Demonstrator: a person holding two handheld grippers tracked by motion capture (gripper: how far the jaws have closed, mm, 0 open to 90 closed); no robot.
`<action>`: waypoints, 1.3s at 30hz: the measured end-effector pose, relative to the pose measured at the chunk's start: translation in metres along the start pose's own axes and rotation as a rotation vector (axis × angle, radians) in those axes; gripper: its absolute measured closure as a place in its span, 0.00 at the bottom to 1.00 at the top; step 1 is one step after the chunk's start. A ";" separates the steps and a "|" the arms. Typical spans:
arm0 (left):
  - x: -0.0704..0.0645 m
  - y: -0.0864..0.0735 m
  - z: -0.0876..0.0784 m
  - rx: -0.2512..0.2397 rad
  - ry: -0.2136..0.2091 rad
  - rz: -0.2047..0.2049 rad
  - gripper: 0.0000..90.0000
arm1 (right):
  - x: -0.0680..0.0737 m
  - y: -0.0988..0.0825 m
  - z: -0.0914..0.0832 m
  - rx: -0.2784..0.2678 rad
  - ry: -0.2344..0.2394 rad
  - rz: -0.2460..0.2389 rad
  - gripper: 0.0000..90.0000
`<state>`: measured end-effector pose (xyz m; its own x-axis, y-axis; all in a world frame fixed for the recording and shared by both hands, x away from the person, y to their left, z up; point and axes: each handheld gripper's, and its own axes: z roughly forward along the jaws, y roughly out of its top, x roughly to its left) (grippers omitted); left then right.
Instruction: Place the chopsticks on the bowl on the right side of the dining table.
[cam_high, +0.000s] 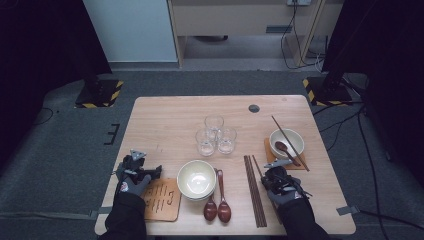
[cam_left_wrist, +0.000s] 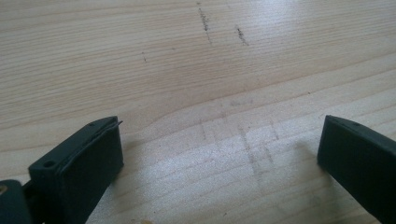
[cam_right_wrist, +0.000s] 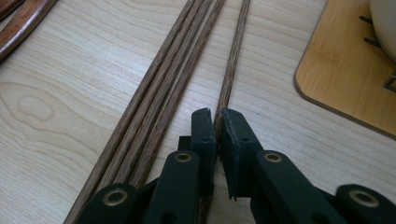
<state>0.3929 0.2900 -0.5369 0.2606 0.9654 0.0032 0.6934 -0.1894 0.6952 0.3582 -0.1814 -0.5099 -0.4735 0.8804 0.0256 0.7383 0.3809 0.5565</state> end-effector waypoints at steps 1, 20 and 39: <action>0.000 0.000 0.000 0.000 0.000 0.000 0.00 | -0.001 0.000 0.000 -0.002 -0.002 0.000 0.93; 0.000 0.000 0.000 0.000 0.000 0.000 0.00 | -0.009 0.001 0.001 -0.011 -0.040 0.005 0.94; 0.000 0.000 0.000 0.000 0.000 0.000 0.00 | -0.013 -0.013 -0.019 -0.067 -0.011 0.034 0.85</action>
<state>0.3928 0.2899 -0.5369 0.2605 0.9655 0.0032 0.6934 -0.1893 0.6953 0.3458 -0.2031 -0.5014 -0.4432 0.8957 0.0368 0.7198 0.3311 0.6102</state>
